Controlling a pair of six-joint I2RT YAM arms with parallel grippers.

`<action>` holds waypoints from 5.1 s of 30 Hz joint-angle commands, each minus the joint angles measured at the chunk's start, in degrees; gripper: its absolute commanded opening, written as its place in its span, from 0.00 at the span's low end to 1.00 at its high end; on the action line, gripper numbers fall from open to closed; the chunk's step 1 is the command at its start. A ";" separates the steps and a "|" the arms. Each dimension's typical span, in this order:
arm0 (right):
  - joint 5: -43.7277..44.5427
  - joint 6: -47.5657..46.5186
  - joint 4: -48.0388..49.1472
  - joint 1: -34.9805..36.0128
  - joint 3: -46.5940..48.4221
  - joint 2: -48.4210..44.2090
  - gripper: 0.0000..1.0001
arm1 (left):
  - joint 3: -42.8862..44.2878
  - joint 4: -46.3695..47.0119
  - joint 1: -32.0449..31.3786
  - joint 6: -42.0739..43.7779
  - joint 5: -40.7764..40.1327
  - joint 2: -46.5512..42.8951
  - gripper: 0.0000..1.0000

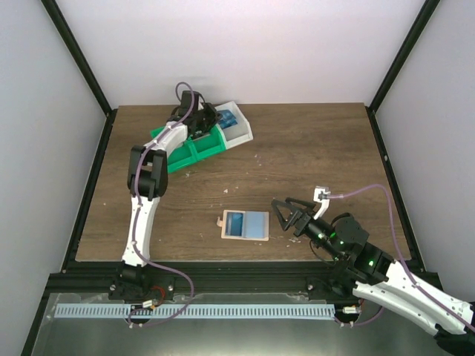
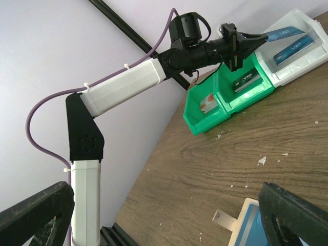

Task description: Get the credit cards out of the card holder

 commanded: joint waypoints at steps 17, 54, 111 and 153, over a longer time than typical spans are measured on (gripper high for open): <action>3.33 0.03 -1.60 -0.16 3.51 -1.76 1.00 | 7.03 3.18 -0.26 -1.60 -1.68 5.30 0.00; 6.29 -6.50 -4.30 -0.16 6.42 7.31 1.00 | -7.19 -13.23 -1.11 19.91 -3.16 -7.56 0.00; -36.99 -23.63 26.32 -37.27 75.33 120.58 0.45 | -74.94 0.05 3.48 21.77 15.18 -79.45 0.00; -29.32 -26.49 18.61 -33.48 78.12 120.96 0.30 | -74.56 -6.77 2.77 22.33 12.92 -85.76 0.00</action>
